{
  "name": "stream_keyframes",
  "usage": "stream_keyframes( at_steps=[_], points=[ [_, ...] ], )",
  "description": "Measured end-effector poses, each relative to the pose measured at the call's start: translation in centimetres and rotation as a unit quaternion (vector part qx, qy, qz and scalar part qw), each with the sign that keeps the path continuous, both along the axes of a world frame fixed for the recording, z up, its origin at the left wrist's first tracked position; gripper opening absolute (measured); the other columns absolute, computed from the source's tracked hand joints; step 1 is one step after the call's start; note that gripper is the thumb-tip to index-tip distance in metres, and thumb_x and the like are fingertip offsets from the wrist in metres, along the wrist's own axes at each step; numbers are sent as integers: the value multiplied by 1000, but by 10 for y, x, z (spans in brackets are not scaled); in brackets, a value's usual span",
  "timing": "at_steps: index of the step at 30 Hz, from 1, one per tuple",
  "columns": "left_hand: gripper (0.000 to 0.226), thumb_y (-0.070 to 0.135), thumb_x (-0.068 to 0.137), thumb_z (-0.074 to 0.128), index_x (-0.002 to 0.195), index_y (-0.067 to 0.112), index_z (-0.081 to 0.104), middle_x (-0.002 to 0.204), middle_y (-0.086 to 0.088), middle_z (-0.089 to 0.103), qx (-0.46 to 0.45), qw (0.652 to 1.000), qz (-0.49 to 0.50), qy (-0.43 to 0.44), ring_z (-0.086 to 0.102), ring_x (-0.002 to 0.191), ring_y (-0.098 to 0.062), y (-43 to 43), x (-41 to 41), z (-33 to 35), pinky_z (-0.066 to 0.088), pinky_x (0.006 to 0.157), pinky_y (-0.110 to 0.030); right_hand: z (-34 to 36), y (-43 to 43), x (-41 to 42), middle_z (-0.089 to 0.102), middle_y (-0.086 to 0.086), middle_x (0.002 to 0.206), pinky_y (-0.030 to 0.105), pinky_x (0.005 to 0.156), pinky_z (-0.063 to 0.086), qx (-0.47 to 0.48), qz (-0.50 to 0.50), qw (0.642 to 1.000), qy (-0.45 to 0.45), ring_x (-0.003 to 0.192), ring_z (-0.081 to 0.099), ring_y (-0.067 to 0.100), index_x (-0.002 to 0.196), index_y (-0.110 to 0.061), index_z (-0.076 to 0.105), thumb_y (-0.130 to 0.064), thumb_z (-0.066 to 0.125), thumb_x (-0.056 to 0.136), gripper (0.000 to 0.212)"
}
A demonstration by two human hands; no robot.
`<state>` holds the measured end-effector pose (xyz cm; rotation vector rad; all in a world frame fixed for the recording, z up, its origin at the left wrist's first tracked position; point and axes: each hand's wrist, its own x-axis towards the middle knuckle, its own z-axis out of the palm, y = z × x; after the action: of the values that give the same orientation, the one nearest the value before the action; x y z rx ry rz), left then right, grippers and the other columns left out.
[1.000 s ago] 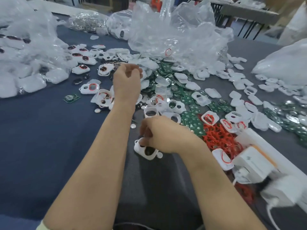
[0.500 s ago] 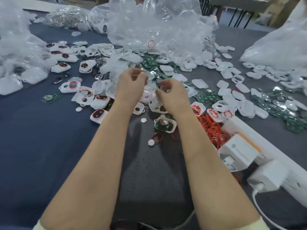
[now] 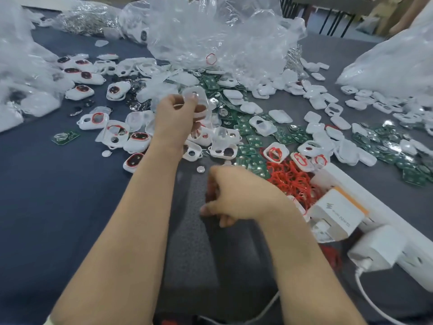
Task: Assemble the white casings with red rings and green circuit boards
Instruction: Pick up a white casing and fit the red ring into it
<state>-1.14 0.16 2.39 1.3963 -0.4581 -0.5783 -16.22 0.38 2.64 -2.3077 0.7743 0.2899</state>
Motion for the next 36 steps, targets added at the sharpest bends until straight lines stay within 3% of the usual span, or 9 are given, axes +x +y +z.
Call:
stream_keyframes(
  at_steps=[2,4,10,15,20,26,29,32,36],
  points=[
    [15,22,98,53,104,9,54,86,1,68,-13,1000,11,10,66,77,-9,0,-2,-1,55,65,-20,-10,-8,23,66,14,92,35,69,55,-177,-36,983,-42,80,66,30,98,-8,57,-18,66,86,19],
    [16,22,98,54,103,7,55,84,1,67,-22,1000,19,11,65,74,-8,0,-5,-2,55,63,-19,-13,-23,42,64,15,102,34,79,51,-229,-92,963,-105,93,62,32,103,-9,60,-17,59,90,15],
    [12,23,98,54,92,12,54,79,4,67,-61,995,43,66,65,75,-12,3,-3,-2,53,67,-22,9,-65,37,67,9,100,37,78,57,-36,-235,935,-264,74,68,22,98,-12,63,-3,53,91,15],
    [14,21,97,53,84,17,50,83,3,68,-54,991,48,116,61,70,-12,-3,-8,-6,51,62,-24,16,-78,23,65,0,90,20,58,42,-161,-187,954,-168,71,57,10,89,-19,67,-13,61,85,9],
    [11,14,98,51,87,12,51,85,-5,68,-105,978,8,182,70,71,-14,-3,-14,-9,57,60,-24,4,-73,33,60,10,113,32,85,45,-186,-127,970,-92,105,56,26,114,-15,60,-29,70,82,37],
    [12,18,99,51,87,15,49,84,-3,66,-141,968,120,167,68,65,-10,2,0,-9,57,68,-25,-14,-75,37,42,13,128,33,100,33,-252,-189,938,-144,118,44,32,128,-22,55,-24,59,89,40],
    [13,19,98,51,86,15,50,85,-4,65,-156,964,146,160,67,67,-11,2,1,-10,55,64,-24,-12,-64,45,49,11,117,33,97,38,-235,-150,933,-227,111,49,28,115,-18,64,-30,68,84,34],
    [16,17,97,52,81,14,50,77,-2,65,-136,971,135,143,64,59,-11,-1,-1,-11,52,57,-23,-17,-52,56,57,10,108,33,89,43,-232,-46,954,-186,103,53,26,112,-19,65,-31,70,84,31],
    [17,18,97,55,81,13,52,71,2,68,-102,985,83,108,60,59,-10,-3,-6,-13,53,58,-22,-25,-51,58,67,6,101,32,83,45,-220,-61,951,-209,96,59,25,107,-15,66,-17,60,90,18]
  ],
)
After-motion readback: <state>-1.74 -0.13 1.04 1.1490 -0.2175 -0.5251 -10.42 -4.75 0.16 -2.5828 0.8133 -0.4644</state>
